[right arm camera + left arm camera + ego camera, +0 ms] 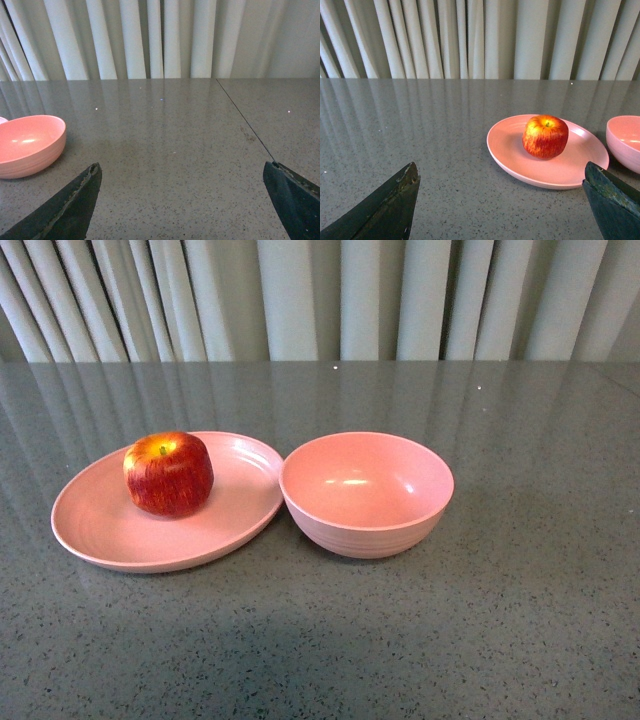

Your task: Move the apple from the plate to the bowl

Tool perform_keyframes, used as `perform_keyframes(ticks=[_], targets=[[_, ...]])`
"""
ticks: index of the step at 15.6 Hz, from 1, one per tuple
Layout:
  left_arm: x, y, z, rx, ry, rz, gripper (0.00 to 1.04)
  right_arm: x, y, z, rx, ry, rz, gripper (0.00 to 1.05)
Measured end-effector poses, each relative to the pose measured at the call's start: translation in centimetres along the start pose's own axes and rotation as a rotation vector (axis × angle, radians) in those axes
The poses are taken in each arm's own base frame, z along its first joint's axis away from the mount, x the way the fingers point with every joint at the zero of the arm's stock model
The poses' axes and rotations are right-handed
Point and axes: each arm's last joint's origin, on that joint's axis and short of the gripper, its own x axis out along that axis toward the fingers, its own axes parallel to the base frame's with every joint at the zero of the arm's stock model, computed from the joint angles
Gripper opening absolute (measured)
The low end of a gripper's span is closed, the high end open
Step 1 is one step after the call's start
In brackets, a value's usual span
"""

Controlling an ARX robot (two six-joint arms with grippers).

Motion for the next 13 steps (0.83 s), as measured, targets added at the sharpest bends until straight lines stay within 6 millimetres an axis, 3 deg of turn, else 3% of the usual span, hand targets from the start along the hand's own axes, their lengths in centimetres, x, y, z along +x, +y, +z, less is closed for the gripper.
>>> perform_keyframes(ticks=[10,12,13], targets=[[0.0,0.0,0.0,0.0,0.0,0.0,0.98,0.0,0.0,0.0,0.0,0.0,0.0,0.98],[0.04,-0.25,-0.19,0.029,0.247,0.094,0.98,0.0,0.0,0.0,0.0,0.0,0.0,0.98],[0.18,-0.33,0.05,0.041,0.282,0.109,0.98,0.0,0.0,0.01,0.0,-0.001,0.0,0.98]])
